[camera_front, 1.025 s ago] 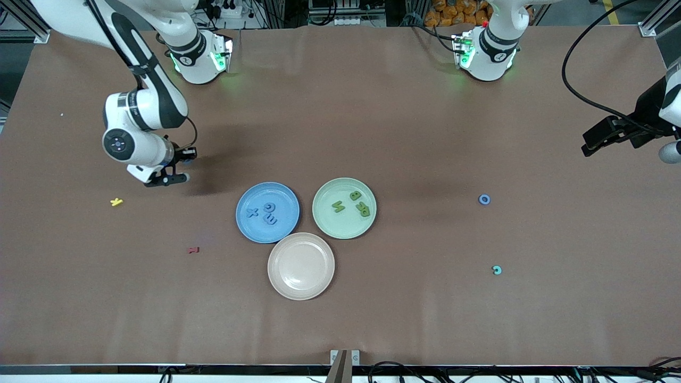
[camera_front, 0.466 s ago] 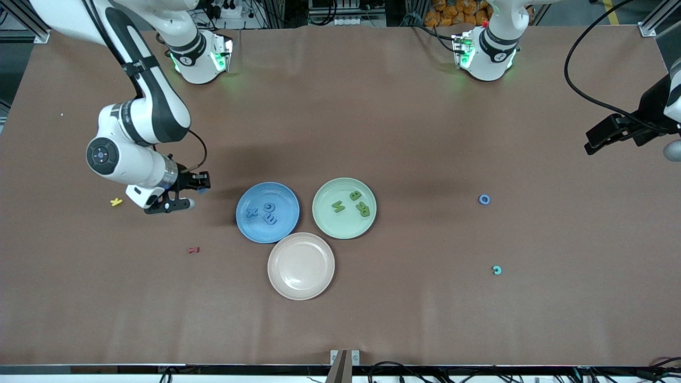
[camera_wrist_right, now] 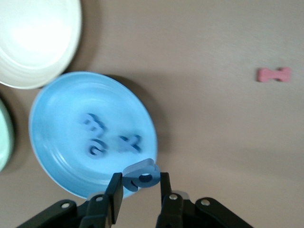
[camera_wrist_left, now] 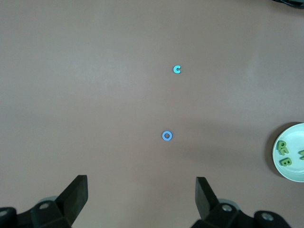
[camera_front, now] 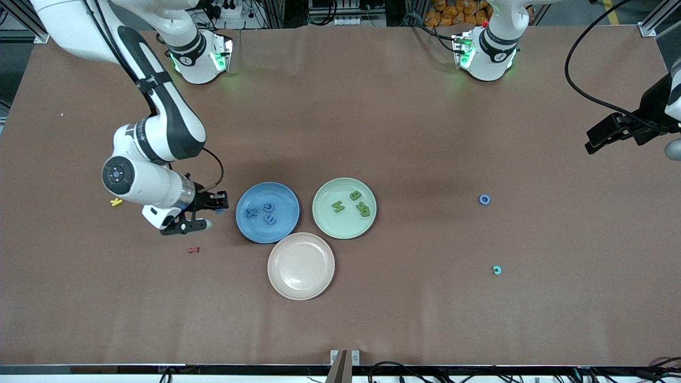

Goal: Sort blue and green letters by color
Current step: 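Place the blue a on the blue plate with the right gripper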

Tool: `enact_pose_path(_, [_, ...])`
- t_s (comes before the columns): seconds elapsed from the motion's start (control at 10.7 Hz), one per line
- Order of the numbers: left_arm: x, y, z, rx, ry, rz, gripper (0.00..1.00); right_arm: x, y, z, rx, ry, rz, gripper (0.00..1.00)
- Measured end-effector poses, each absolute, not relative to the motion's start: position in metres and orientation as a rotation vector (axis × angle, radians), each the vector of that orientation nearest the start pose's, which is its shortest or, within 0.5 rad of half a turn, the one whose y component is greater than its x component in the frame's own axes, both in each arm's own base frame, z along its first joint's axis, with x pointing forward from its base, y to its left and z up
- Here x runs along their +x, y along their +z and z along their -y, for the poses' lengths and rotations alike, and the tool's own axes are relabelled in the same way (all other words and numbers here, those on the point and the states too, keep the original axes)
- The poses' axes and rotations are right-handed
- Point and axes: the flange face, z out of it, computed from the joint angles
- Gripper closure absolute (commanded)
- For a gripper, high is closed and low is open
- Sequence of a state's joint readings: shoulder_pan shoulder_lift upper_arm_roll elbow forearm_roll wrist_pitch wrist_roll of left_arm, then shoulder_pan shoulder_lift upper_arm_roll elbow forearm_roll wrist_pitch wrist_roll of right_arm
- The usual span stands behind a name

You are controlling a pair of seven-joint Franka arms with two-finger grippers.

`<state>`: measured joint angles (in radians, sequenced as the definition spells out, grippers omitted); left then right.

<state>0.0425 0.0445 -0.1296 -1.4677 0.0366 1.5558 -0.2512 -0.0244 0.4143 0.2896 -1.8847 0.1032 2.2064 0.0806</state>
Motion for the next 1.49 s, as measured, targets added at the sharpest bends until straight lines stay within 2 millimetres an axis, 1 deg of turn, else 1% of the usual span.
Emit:
enact_pose_path(0.19, [0.565, 0.647, 0.044, -3.108, -0.075, 0.248, 0.00, 0.611, 0.290, -0.197, -2.942, 0.136, 0.122, 1.00])
enact_pose_path(0.28, [0.565, 0.648, 0.044, -3.108, -0.075, 0.245, 0.00, 0.616, 0.284, -0.210, -2.934, 0.108, 0.110, 0.75])
enact_pose_path(0.37, [0.565, 0.648, 0.044, -3.108, -0.076, 0.243, 0.00, 0.621, 0.273, -0.215, -2.925, 0.084, 0.105, 0.01])
enact_pose_path(0.47, [0.565, 0.648, 0.044, -3.108, -0.076, 0.243, 0.00, 0.623, 0.263, -0.218, -2.920, 0.082, 0.096, 0.00])
enact_pose_path(0.56, [0.565, 0.648, 0.043, -3.108, -0.075, 0.240, 0.00, 0.623, 0.258, -0.222, -2.918, 0.086, 0.088, 0.00])
enact_pose_path(0.75, [0.565, 0.648, 0.043, -3.108, -0.075, 0.237, 0.00, 0.622, 0.257, -0.228, -2.917, 0.086, 0.092, 0.00])
enact_pose_path(1.12, [0.566, 0.646, 0.043, -3.108, -0.071, 0.237, 0.00, 0.623, 0.257, -0.225, -2.921, 0.088, 0.085, 0.00])
enact_pose_path(1.21, [0.566, 0.646, 0.044, -3.108, -0.068, 0.236, 0.00, 0.624, 0.256, -0.221, -2.927, 0.096, 0.079, 0.00])
enact_pose_path(1.4, [0.566, 0.645, 0.044, -3.108, -0.067, 0.235, 0.00, 0.630, 0.258, -0.197, -2.962, 0.101, 0.059, 0.00])
enact_pose_path(1.49, [0.566, 0.645, 0.044, -3.108, -0.067, 0.235, 0.00, 0.634, 0.264, -0.186, -2.974, 0.109, 0.048, 0.00])
